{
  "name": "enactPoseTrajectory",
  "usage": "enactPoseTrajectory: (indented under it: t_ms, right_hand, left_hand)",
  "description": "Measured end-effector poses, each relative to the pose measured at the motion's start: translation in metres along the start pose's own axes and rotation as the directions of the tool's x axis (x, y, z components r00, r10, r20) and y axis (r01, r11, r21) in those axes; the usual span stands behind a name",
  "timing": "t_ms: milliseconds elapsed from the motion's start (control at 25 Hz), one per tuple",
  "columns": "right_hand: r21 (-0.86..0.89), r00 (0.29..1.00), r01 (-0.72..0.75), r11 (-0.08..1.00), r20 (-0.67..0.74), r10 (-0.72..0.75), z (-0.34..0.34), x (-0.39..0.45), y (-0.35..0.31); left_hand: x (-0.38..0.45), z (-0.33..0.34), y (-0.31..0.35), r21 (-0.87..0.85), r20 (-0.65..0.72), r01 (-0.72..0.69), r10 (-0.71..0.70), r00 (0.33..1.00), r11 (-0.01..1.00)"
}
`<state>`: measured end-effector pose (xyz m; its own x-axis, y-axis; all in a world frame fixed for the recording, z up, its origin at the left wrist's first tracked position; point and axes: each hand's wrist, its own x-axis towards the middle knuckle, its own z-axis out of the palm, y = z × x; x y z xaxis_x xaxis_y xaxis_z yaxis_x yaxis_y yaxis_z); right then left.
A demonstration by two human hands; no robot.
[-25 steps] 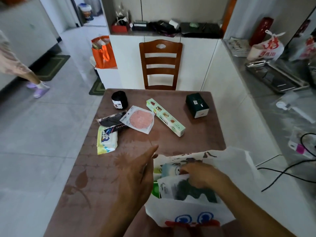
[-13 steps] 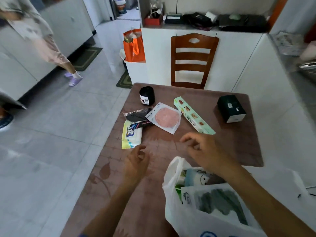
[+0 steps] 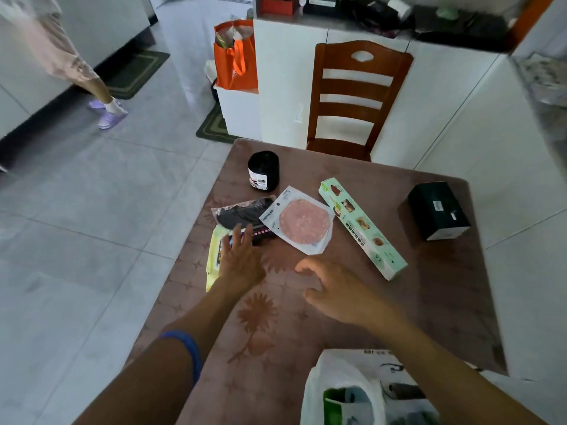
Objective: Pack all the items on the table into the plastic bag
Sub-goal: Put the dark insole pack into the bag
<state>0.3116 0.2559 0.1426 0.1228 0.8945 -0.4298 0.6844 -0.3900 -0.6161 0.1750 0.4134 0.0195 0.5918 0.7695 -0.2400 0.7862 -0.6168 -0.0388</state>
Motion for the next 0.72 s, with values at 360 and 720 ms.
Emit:
enactPoseTrajectory:
  t_ms: [360,720]
  right_hand:
    - [0.130,0.996,-0.036,0.991,-0.072,0.045,0.009,-0.006,0.036]
    - [0.284,0.807,0.245,0.927,-0.589,-0.033,-0.013,-0.126,0.017]
  left_hand:
    - [0.023,0.023,0.001,-0.149,-0.133,0.022,-0.042,0.990,0.989]
    - [-0.163,-0.162,0.056,-0.430,-0.682,-0.669,0.267,0.681,0.606]
